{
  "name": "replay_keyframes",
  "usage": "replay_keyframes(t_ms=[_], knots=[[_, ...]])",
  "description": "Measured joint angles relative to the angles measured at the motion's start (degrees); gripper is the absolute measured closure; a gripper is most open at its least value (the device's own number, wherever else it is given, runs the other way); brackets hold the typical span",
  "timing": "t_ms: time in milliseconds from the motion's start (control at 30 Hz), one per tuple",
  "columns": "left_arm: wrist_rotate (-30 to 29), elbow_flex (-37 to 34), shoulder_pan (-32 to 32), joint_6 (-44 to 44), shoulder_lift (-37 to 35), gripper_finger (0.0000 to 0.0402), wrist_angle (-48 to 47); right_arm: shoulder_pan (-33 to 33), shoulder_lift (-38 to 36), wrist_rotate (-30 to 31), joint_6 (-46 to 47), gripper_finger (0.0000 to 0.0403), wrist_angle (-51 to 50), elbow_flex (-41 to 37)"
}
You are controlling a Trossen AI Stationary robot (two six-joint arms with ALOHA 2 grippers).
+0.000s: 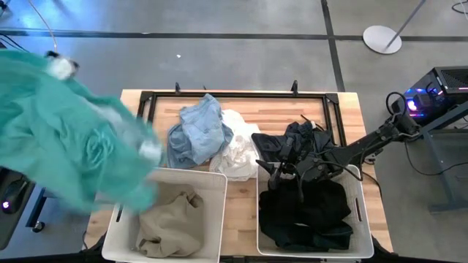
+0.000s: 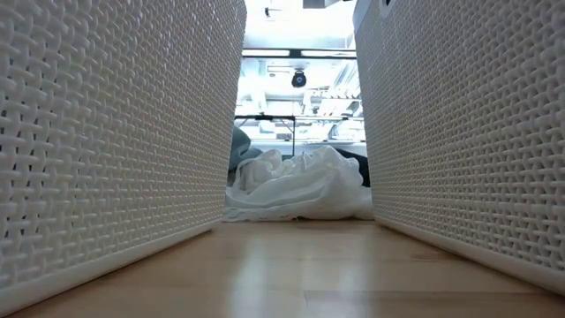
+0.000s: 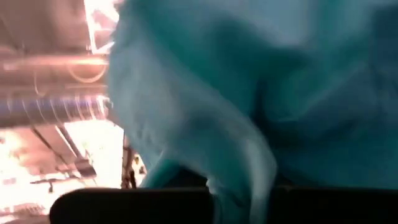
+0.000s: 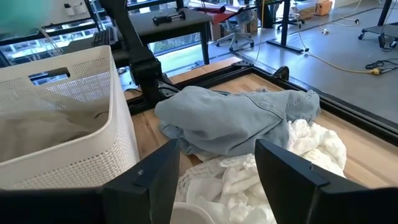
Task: Sort clothes
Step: Put the light blue shorts into the left white laundry bin
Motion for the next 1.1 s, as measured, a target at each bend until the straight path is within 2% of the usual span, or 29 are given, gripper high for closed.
replay_keyframes(t_ms=[100, 267, 433, 600, 767, 867, 933, 1033, 1100], knots=[[0.03, 0.34, 0.00, -3.97, 2.83, 0.0401, -0.84, 0.00, 0.00, -0.22, -0.04, 0.0204, 0.11, 0.00], [4.26, 0.38, -2.69, -8.65, 8.61, 0.0401, -0.55, 0.36, 0.00, -0.41, 0.12, 0.0204, 0.10, 0.00], [2.25, 0.43, -11.93, -5.97, 14.98, 0.0401, 4.62, 1.09, 0.00, -0.46, 0.36, 0.0204, 0.12, 0.00], [0.46, 2.64, -21.29, -1.63, 20.34, 0.0401, 2.57, 1.93, 0.00, -0.45, 0.55, 0.0204, 0.18, 0.00], [-13.48, 2.65, -31.07, 3.23, 24.27, 0.0401, -3.75, 2.14, 0.00, -0.45, 0.56, 0.0204, 0.37, 0.00], [-22.55, 2.57, -35.33, 6.03, 25.38, 0.0401, -15.08, 2.15, 0.00, -0.44, 0.56, 0.0204, 0.37, 0.00], [-31.37, 2.59, -37.88, 6.18, 25.58, 0.0401, -26.29, 2.20, 0.00, -0.45, 0.56, 0.0204, 0.38, 0.00], [-45.92, 1.62, -41.70, -1.36, 26.19, 0.0401, -43.76, 2.28, 0.00, -0.46, 0.56, 0.0204, 0.37, 0.00], [-51.13, 0.21, -43.83, -10.63, 26.43, 0.0401, -53.41, 2.49, 0.00, -0.46, 0.56, 0.0204, 0.37, 0.00]])
